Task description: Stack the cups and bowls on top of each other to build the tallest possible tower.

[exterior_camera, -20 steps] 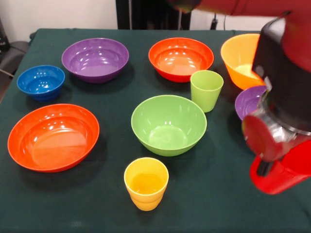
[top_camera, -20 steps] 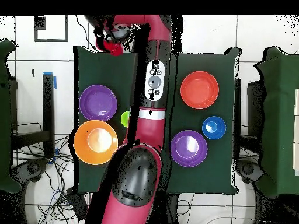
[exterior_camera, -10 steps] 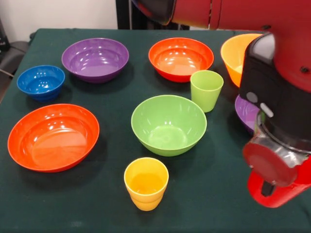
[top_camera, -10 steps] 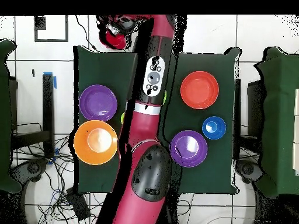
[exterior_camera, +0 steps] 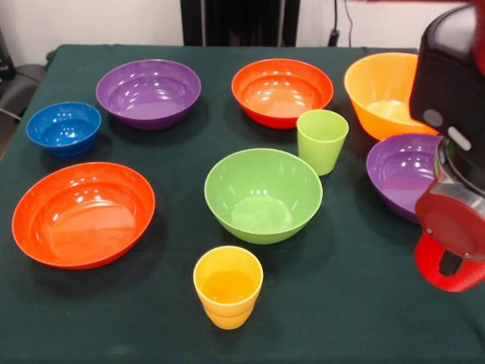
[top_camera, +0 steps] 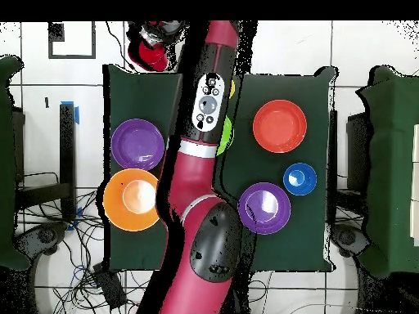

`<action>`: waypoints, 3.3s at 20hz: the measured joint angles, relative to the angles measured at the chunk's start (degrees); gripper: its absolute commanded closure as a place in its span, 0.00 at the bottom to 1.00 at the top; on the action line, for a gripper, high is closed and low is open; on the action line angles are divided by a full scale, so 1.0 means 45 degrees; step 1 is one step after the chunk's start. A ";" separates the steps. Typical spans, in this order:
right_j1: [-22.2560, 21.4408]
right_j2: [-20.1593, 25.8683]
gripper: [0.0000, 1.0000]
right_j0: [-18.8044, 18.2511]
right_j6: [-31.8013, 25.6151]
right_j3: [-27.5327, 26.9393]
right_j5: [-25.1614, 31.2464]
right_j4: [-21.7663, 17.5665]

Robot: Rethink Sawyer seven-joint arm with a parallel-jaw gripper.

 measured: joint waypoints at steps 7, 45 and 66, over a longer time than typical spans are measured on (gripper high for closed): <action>0.0003 0.1989 1.00 -0.0208 -0.0071 -0.0009 0.0092 -0.2579; 0.0337 0.7683 1.00 -0.1015 -0.6735 -0.0031 0.0092 -0.8800; 0.0663 0.8777 1.00 -0.1367 -0.7796 -0.0035 0.0092 -0.9988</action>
